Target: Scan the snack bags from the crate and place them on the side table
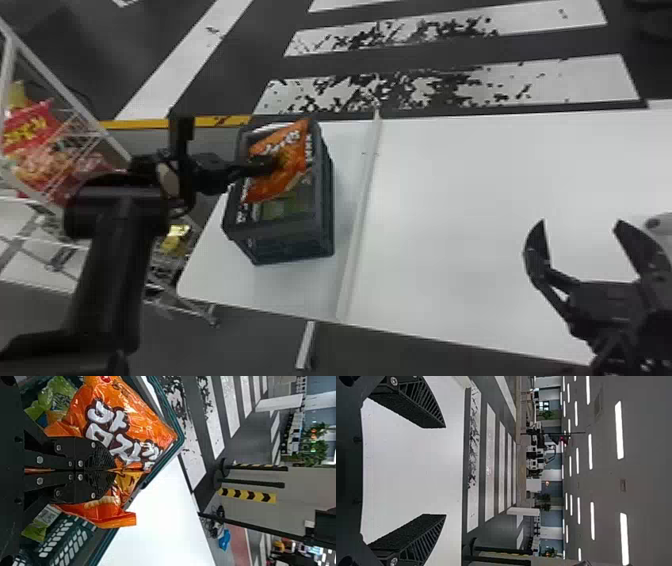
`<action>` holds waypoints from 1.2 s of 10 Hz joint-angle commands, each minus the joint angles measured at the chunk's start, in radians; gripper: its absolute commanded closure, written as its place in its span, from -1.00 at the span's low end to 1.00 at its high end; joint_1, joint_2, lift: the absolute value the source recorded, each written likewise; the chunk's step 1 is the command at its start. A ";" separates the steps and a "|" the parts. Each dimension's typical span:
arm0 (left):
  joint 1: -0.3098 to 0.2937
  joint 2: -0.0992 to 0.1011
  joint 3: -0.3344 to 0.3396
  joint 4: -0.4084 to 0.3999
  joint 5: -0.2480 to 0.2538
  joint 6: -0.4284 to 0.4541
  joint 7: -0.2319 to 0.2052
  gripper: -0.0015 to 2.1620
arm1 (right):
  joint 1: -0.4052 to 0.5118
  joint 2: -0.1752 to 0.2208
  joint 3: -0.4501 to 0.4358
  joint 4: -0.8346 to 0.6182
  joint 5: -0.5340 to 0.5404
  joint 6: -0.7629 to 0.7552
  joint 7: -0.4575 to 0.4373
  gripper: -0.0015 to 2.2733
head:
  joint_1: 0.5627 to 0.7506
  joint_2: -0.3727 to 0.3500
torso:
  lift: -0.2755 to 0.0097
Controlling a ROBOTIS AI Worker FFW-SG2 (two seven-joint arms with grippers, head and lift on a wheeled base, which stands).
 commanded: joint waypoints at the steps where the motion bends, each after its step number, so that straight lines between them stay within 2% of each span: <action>1: 0.020 0.000 0.031 -0.034 0.091 0.012 -0.018 0.98 | 0.000 0.000 0.002 0.000 0.001 0.000 0.000 -0.93 | 0.41 0.95 | 0.58; 2: 0.025 0.000 0.048 -0.043 0.121 0.040 -0.040 0.98 | 0.001 0.000 0.004 -0.002 0.003 0.000 0.000 -0.93 | 0.41 0.95 | 0.58; 3: 0.030 0.000 0.052 -0.043 0.121 0.046 -0.046 0.98 | 0.005 0.000 0.005 -0.005 0.003 0.000 0.000 -0.93 | 0.41 0.94 | 0.58; 4: 0.040 -0.002 0.052 -0.042 0.146 0.046 -0.050 0.98 | 0.006 0.000 0.005 -0.007 0.003 0.000 0.000 -0.93 | 0.41 0.94 | 0.58; 7: 0.073 -0.003 0.083 -0.051 0.249 0.119 -0.075 0.98 | 0.006 0.000 0.007 -0.005 0.003 0.000 0.000 -0.93 | 0.41 0.94 | 0.58; 9: 0.123 -0.011 0.106 -0.114 0.284 0.165 -0.081 0.98 | 0.006 0.000 0.007 -0.005 0.003 0.000 0.000 -0.93 | 0.41 0.94 | 0.58; 10: 0.137 -0.012 0.111 -0.112 0.318 0.169 -0.084 0.98 | 0.005 0.000 0.007 -0.005 0.003 0.000 0.000 -0.93 | 0.41 0.94 | 0.58; 12: 0.166 -0.017 0.172 -0.112 0.433 0.193 -0.099 0.98 | 0.005 0.002 0.007 -0.003 0.003 0.000 0.000 -0.93 | 0.41 0.93 | 0.58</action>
